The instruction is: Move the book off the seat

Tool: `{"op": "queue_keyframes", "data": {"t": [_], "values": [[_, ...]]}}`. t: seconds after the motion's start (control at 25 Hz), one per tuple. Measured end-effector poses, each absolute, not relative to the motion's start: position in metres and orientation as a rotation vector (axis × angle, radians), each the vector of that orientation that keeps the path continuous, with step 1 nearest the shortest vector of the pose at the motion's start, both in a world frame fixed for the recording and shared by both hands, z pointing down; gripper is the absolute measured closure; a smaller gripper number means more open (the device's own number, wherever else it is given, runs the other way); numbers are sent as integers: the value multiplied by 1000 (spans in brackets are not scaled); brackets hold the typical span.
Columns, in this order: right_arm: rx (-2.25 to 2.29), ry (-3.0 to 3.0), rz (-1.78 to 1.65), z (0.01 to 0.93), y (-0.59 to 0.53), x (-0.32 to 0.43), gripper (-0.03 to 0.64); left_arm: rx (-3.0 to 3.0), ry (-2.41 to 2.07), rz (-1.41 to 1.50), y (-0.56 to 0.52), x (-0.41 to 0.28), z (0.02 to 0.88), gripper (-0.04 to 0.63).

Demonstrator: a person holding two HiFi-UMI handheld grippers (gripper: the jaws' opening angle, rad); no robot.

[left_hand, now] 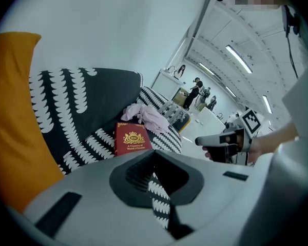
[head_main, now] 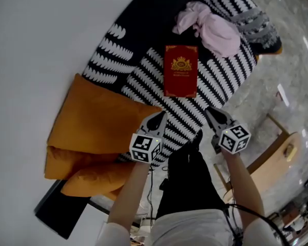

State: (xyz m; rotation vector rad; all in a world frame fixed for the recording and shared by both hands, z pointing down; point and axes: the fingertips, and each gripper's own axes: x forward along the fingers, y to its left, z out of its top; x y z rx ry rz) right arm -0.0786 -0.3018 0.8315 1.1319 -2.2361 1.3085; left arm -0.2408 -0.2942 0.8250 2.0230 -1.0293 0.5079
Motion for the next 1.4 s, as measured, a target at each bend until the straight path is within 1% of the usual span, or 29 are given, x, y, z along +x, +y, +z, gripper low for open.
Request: {"op": "queue_keyframes", "data": {"t": [0.28, 0.32, 0.4, 0.52, 0.76, 0.84, 0.96, 1.12, 1.24, 1.4], "values": [[1115, -2175, 1320, 896, -308, -85, 561, 1983, -1009, 538, -310, -238, 895, 592], [1112, -2165, 1324, 905, -308, -85, 549, 1976, -1008, 543, -312, -239, 904, 591], [1111, -2146, 1335, 920, -309, -84, 492, 1966, -1008, 552, -316, -239, 919, 578], [1112, -2127, 1344, 940, -312, -85, 480, 1948, -1006, 569, -323, -241, 939, 552], [1132, -2093, 1305, 974, -320, -87, 439, 1905, -965, 616, -330, -242, 982, 474], [1139, -2083, 1302, 982, -324, -88, 421, 1887, -944, 628, -331, -241, 994, 438], [1128, -2059, 1299, 989, -330, -90, 377, 1846, -896, 627, -333, -237, 1007, 377], [1102, -2007, 1304, 992, -338, -92, 326, 1789, -828, 602, -335, -226, 1015, 285], [1076, -1990, 1327, 1002, -342, -94, 303, 1773, -805, 594, -338, -219, 1026, 247], [1072, -1974, 1349, 1017, -338, -105, 289, 1766, -771, 598, -339, -221, 1039, 232]]}}
